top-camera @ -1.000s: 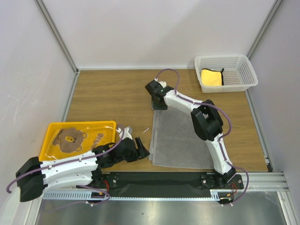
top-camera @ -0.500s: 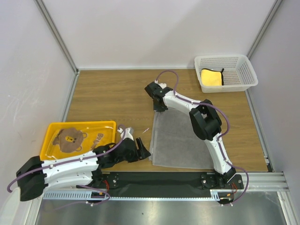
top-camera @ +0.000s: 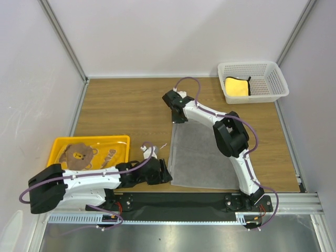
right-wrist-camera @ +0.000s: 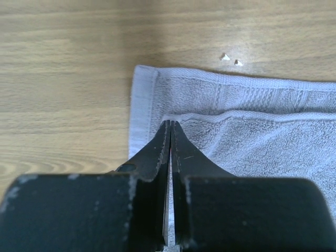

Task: Fold and stack the towels
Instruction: Fold the towel

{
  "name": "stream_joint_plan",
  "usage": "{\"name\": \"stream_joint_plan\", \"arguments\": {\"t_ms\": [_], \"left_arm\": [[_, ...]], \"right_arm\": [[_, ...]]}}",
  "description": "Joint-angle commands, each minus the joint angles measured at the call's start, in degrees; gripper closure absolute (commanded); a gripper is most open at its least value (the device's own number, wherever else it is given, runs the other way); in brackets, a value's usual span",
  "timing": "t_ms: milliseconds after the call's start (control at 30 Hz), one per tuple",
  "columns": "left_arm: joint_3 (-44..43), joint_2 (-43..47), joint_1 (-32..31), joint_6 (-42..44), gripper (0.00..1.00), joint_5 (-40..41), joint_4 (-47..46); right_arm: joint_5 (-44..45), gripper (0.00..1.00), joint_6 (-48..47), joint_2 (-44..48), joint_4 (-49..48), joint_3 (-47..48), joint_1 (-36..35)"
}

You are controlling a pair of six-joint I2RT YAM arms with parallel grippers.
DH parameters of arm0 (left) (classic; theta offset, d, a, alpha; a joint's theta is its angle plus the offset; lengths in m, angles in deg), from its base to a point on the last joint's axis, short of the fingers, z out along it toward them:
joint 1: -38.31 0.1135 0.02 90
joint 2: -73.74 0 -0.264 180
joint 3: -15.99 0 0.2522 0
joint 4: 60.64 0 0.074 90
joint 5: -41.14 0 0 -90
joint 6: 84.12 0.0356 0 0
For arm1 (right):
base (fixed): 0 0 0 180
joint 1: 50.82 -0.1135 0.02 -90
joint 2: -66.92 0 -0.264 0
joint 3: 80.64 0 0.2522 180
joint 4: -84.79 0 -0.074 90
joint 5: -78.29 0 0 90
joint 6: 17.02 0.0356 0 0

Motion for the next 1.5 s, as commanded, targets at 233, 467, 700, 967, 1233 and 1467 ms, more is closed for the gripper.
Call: {"name": "stream_joint_plan", "arguments": {"t_ms": [233, 467, 700, 967, 1233, 1467], "left_arm": [[-3.8, -3.7, -0.8, 0.5, 0.36, 1.8, -2.5], [-3.6, -3.1, -1.0, 0.5, 0.35, 2.1, -2.0], [-3.7, -2.6, -1.0, 1.0, 0.36, 2.5, -0.9], [-4.0, -2.9, -1.0, 1.9, 0.36, 2.4, -0.9], [-4.1, -4.1, -1.0, 2.4, 0.36, 1.6, -2.1], [-4.2, -4.7, -1.0, 2.2, 0.36, 1.5, -2.4]], "right_arm": [[-1.0, 0.74, 0.2, -0.9, 0.5, 4.9, 0.3], [-0.2, 0.69, 0.3, -2.9, 0.4, 4.6, 0.1], [0.8, 0.69, 0.3, -4.0, 1.6, 5.0, -0.1], [2.0, 0.81, 0.0, -4.3, 2.8, 5.2, -0.2], [1.9, 0.52, 0.0, -3.4, 4.0, 5.1, -0.7], [1.7, 0.66, -0.2, -3.2, 3.8, 4.5, -0.9]]}}
